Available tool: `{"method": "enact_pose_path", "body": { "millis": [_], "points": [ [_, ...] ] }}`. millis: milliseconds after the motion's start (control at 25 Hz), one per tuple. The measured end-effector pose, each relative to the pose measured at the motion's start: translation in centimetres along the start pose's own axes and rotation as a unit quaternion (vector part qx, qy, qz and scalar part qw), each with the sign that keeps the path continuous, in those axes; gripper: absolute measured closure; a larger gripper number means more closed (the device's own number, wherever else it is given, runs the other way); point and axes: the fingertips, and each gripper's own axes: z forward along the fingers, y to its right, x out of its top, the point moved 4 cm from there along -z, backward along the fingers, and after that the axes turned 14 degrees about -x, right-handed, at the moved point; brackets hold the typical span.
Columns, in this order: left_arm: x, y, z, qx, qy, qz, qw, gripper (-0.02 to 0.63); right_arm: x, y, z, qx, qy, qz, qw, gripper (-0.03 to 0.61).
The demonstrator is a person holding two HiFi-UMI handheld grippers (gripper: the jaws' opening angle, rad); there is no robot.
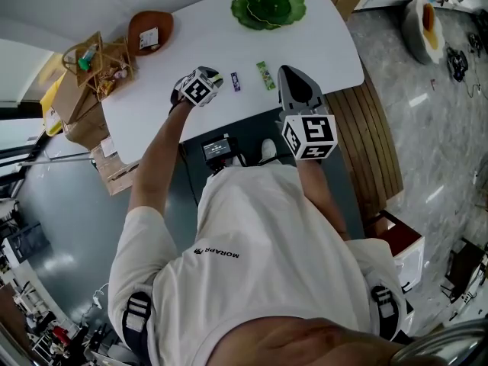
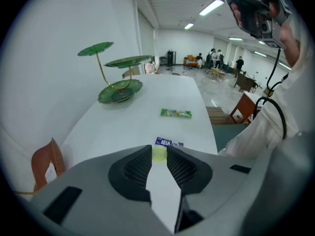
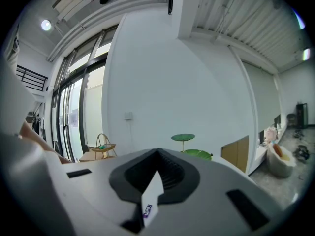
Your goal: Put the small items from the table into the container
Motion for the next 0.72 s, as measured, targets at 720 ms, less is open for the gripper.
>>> {"method": "enact_pose_path", "body": {
  "millis": [720],
  "points": [
    [8.5,0.4,-3.4,0.082,0.167,-0.004,0.9826,0.515,0.4,0.2,-0.2,-0.009,0.005,-0.003,1.0,0.571]
  ]
}}
